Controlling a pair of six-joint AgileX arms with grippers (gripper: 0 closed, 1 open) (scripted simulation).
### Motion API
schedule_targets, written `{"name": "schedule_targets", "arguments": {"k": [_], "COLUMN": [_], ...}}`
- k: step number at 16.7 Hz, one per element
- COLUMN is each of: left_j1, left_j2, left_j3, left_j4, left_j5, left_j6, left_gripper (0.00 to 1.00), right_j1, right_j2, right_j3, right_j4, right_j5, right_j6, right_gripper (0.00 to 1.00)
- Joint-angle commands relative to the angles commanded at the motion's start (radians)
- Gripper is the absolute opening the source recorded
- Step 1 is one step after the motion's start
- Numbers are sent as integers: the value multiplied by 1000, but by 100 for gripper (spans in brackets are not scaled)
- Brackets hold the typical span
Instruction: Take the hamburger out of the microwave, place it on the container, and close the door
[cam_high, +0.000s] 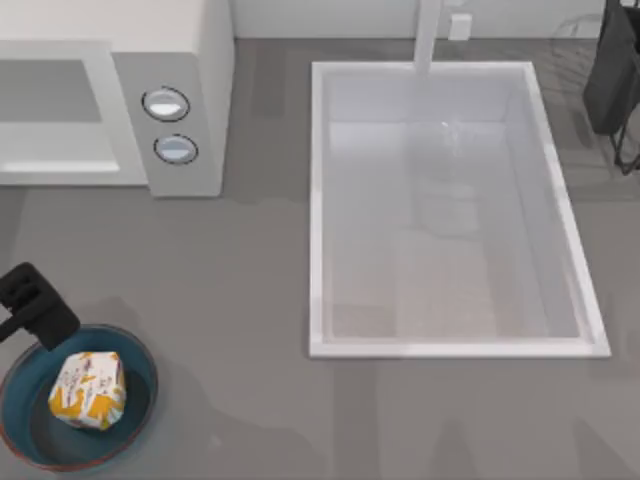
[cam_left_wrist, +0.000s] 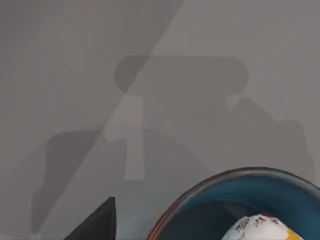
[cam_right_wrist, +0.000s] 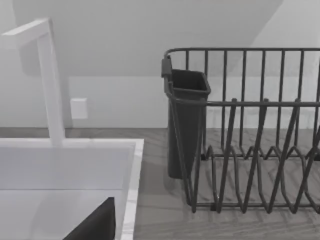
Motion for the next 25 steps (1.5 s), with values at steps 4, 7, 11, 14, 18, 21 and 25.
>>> {"name": "schedule_targets", "arguments": {"k": [4,7,11,14,18,21,25], "left_j1": [118,188,243,248,248,248,248], "left_j2": [-371,-584,-736,-749,-749,-749,-749], "left_j3": [-192,-308,-398,-406,-406,-406,-406], "left_j4": [255,408,527,538,538,538,538], "left_j5": [131,210,271,277,277,277,277], "left_j6": [439,665,822,835,835,835,835], "left_gripper": [100,100,100,100,92,70,40], "right_j1": [0,0,0,0,0,0,0], "right_j2": [0,0,0,0,0,0,0], "right_j3": [0,0,0,0,0,0,0], "right_j4": [0,0,0,0,0,0,0], "right_j5": [0,0,0,0,0,0,0], "right_j6": [0,0,0,0,0,0,0], "right_gripper": [100,100,100,100,100,100,100]}}
